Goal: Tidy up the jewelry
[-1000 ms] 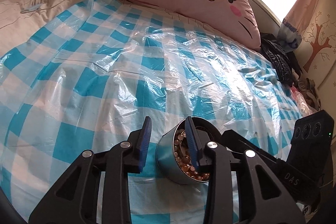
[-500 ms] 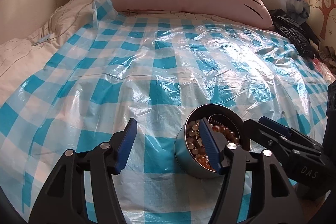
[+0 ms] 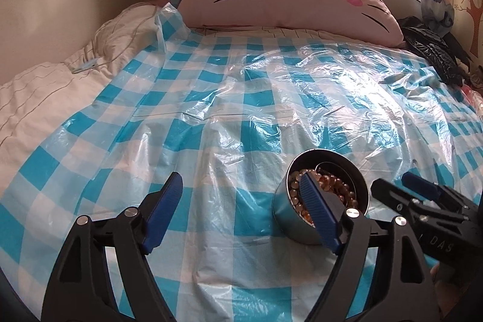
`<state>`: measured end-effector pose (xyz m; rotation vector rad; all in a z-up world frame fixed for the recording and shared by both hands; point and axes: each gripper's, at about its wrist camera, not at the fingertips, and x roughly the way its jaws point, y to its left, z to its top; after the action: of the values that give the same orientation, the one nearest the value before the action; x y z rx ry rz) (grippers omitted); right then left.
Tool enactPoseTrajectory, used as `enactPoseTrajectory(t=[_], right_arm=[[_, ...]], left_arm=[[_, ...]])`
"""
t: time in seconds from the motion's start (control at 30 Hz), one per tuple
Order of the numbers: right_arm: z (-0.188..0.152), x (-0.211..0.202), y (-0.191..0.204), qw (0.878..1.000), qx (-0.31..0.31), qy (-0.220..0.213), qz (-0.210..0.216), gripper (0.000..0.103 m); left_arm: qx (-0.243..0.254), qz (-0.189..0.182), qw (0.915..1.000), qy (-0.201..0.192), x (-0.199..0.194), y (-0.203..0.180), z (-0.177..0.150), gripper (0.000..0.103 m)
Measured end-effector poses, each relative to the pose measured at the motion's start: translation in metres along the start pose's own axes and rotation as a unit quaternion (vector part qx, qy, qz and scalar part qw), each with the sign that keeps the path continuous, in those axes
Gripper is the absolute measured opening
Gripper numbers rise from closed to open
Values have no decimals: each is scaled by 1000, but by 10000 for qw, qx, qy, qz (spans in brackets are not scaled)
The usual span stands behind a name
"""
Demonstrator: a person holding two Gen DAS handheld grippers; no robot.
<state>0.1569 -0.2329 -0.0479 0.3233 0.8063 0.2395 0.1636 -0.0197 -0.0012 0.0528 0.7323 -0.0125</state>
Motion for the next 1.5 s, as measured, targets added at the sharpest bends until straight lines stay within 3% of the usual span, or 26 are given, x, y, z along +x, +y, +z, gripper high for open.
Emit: enactPoseTrajectory(t=[0.13,0.33,0.6,0.8,1.03,1.5], right_arm=[[-13,-31,4,9994,-132,-158,-263,84],[-59,-76,0,9991,-87,-26,-423,90],[-85,-124,17,9982,-205,-118,-544,96],[-93,-146,16,9966,-63,-359,-737,96],[-93,-145,7,9965,147,-351,-740,96],[-93,-148,12,9945,86,-454,-937,96]], left_arm=[[160,-19,9997,171,-24,9,-25,81],[307,-155,9987,380,-64,22,-70,84],[193,-339,9992,113,-109,21,-97,95],[278,-160,9995,68,-113,14,-96,95],[198,-67,9998,58,-113,16,-96,95],[143,-186,9997,-28,-116,19,-96,96]])
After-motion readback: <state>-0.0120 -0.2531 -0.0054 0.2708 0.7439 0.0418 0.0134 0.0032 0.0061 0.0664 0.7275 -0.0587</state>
